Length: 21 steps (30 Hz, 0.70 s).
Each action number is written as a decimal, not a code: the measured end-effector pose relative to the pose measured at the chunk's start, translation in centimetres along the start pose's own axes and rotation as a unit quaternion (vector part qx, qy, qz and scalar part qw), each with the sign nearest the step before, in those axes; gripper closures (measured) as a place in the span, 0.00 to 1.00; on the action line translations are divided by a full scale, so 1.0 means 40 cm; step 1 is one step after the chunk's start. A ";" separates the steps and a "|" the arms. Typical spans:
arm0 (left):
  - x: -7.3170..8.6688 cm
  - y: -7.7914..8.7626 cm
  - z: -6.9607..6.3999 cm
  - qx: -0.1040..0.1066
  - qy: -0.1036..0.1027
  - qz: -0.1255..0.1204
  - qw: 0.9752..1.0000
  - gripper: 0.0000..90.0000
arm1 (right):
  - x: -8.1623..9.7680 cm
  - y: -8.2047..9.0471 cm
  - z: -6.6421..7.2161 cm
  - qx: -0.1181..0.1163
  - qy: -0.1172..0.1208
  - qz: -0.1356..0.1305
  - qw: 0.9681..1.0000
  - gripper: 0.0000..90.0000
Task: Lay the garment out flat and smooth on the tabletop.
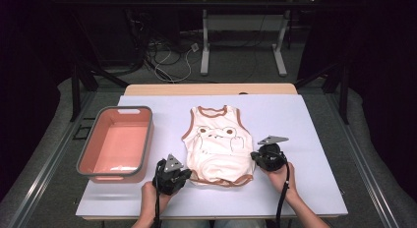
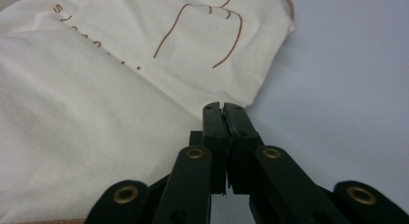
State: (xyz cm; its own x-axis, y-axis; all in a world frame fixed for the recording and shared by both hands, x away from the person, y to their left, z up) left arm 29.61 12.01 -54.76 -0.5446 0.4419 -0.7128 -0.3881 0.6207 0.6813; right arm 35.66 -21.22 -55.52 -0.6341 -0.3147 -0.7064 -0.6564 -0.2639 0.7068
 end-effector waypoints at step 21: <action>0.023 0.011 0.070 -0.024 0.035 0.018 0.999 0.83 | -0.003 -0.013 -0.024 0.011 0.011 0.015 1.000 0.82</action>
State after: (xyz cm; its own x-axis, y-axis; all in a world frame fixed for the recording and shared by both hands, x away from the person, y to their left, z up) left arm 31.03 14.49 -55.59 -0.6080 0.4160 -0.6762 -0.4026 0.5726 0.7142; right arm 36.46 -21.91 -55.77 -0.6444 -0.3416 -0.6842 -0.6468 -0.2337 0.7259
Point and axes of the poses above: each handheld gripper's, and its own axes: y roughly backward along the jaws, x roughly out of its underside, z roughly to its left, the point moved 1 cm from there along -y, roughly forward along the jaws, and after that the axes turned 8 degrees about x, right-handed, at the moved point
